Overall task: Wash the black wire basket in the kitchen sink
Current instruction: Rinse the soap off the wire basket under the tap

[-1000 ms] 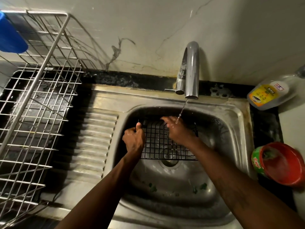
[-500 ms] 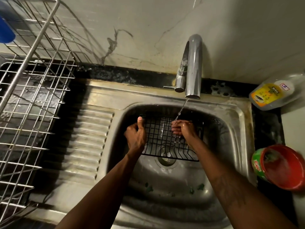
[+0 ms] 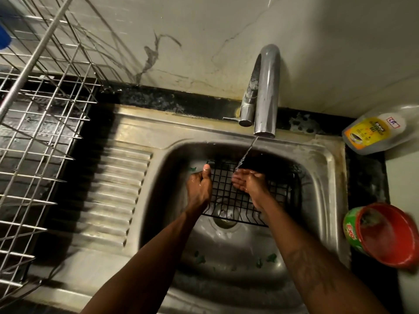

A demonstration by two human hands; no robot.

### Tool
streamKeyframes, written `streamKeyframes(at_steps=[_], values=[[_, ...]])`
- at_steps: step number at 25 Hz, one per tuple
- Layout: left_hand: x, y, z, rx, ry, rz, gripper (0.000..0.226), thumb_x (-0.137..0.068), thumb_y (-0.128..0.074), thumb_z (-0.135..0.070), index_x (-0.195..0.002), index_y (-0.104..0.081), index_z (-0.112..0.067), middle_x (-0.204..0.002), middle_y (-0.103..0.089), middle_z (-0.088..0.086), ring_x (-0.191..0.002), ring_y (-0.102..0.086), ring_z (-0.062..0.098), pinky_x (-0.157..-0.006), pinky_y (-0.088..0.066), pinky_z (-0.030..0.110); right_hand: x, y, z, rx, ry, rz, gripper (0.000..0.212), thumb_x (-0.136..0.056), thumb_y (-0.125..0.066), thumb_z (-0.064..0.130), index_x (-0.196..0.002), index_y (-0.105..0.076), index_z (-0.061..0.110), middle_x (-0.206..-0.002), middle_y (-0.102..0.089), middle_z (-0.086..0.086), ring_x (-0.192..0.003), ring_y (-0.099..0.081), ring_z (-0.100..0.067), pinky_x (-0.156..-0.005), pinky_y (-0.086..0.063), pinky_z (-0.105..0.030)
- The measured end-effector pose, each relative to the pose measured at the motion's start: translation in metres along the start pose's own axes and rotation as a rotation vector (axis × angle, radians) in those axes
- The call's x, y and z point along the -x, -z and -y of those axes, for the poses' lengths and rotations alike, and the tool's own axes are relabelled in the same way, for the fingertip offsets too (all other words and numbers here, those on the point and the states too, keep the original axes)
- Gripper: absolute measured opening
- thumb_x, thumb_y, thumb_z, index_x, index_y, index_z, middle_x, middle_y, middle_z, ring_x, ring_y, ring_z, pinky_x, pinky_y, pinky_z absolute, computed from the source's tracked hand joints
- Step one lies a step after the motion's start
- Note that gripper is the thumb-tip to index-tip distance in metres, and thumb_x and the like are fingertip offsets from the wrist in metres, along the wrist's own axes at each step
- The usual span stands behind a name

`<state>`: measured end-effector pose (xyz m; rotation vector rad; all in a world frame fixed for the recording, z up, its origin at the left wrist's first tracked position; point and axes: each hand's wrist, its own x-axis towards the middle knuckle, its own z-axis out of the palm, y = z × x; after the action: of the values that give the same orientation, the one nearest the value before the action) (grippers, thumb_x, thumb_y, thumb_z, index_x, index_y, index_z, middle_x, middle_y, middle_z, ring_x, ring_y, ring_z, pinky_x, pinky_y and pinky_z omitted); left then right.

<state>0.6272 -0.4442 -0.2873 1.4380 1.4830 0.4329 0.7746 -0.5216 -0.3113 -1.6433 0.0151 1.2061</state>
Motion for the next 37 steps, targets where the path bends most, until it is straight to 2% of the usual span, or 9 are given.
streamKeyframes(at_steps=[6,11,16,19,23,26,29,34,37], values=[[-0.002,-0.009,-0.015,-0.071,-0.172,0.044,0.060,-0.107,-0.042,-0.039,-0.052,-0.030,-0.019,-0.049,-0.029,-0.008,-0.046,-0.030,0.009,-0.046,-0.023,0.023,0.002,0.023,0.002,-0.169,-0.064,0.042,0.021,-0.100,-0.051,0.009,-0.111,-0.068,0.014,-0.111,-0.074,-0.008,-0.104,-0.071,-0.021,-0.091,-0.056,-0.038],[-0.008,-0.009,-0.011,-0.036,-0.141,0.056,0.058,-0.106,-0.042,-0.044,-0.055,-0.036,-0.016,-0.053,-0.032,-0.003,-0.051,-0.032,0.013,-0.050,-0.022,0.027,0.025,0.018,-0.015,0.404,-0.256,0.303,0.025,-0.103,-0.049,0.006,-0.112,-0.072,0.006,-0.103,-0.077,-0.010,-0.097,-0.075,-0.025,-0.093,-0.058,-0.044],[-0.012,0.010,-0.002,0.015,-0.010,-0.033,0.057,-0.104,-0.047,-0.045,-0.062,-0.056,-0.007,-0.058,-0.047,0.003,-0.056,-0.044,0.014,-0.054,-0.036,0.027,-0.006,0.006,0.012,0.042,-0.001,0.026,0.023,-0.099,-0.047,-0.003,-0.102,-0.069,0.003,-0.111,-0.072,-0.024,-0.084,-0.074,-0.026,-0.073,-0.063,-0.032],[-0.014,0.024,0.003,0.017,0.003,-0.090,0.050,-0.104,-0.046,-0.047,-0.091,-0.076,-0.009,-0.079,-0.069,0.003,-0.074,-0.060,0.010,-0.058,-0.036,0.002,-0.005,-0.006,0.007,-0.061,-0.020,0.076,0.020,-0.096,-0.053,-0.002,-0.108,-0.068,0.002,-0.111,-0.072,-0.021,-0.093,-0.073,-0.029,-0.081,-0.062,-0.036],[-0.014,0.034,0.009,0.069,-0.043,-0.151,0.049,-0.103,-0.045,-0.051,-0.095,-0.075,-0.013,-0.087,-0.074,0.001,-0.084,-0.067,0.010,-0.077,-0.050,0.024,0.018,-0.012,-0.014,0.543,-0.159,0.376,0.018,-0.090,-0.071,0.008,-0.108,-0.075,0.011,-0.102,-0.077,-0.009,-0.095,-0.075,-0.023,-0.090,-0.060,-0.043],[-0.011,0.036,0.009,0.052,-0.097,-0.162,0.044,-0.104,-0.046,-0.046,-0.092,-0.076,-0.016,-0.085,-0.073,-0.004,-0.081,-0.066,0.002,-0.071,-0.045,0.010,0.006,-0.021,0.004,0.176,-0.070,0.237,0.020,-0.098,-0.059,0.004,-0.115,-0.070,0.003,-0.109,-0.074,-0.018,-0.096,-0.074,-0.031,-0.089,-0.060,-0.045],[-0.011,0.037,0.008,-0.001,-0.107,-0.131,0.039,-0.105,-0.044,-0.046,-0.083,-0.068,-0.025,-0.078,-0.067,-0.004,-0.068,-0.055,-0.004,-0.061,-0.037,-0.002,-0.005,-0.029,0.016,-0.099,-0.035,0.146,0.020,-0.102,-0.049,0.010,-0.107,-0.069,0.010,-0.120,-0.071,-0.016,-0.096,-0.073,-0.021,-0.083,-0.060,-0.034],[-0.009,0.040,0.004,0.030,-0.090,-0.122,0.041,-0.104,-0.045,-0.045,-0.084,-0.069,-0.019,-0.074,-0.067,0.005,-0.066,-0.055,0.002,-0.058,-0.039,0.002,0.010,-0.012,-0.007,0.517,-0.195,0.490,0.023,-0.092,-0.070,0.014,-0.115,-0.072,0.012,-0.109,-0.076,-0.008,-0.100,-0.074,-0.022,-0.083,-0.060,-0.035],[-0.005,0.043,-0.003,-0.002,-0.129,-0.134,0.035,-0.104,-0.045,-0.048,-0.080,-0.061,-0.028,-0.060,-0.055,0.002,-0.057,-0.050,0.007,-0.053,-0.038,0.012,-0.001,-0.008,0.008,0.296,-0.119,0.352,0.019,-0.096,-0.063,0.008,-0.113,-0.071,0.004,-0.106,-0.076,-0.018,-0.089,-0.076,-0.027,-0.079,-0.062,-0.041]])
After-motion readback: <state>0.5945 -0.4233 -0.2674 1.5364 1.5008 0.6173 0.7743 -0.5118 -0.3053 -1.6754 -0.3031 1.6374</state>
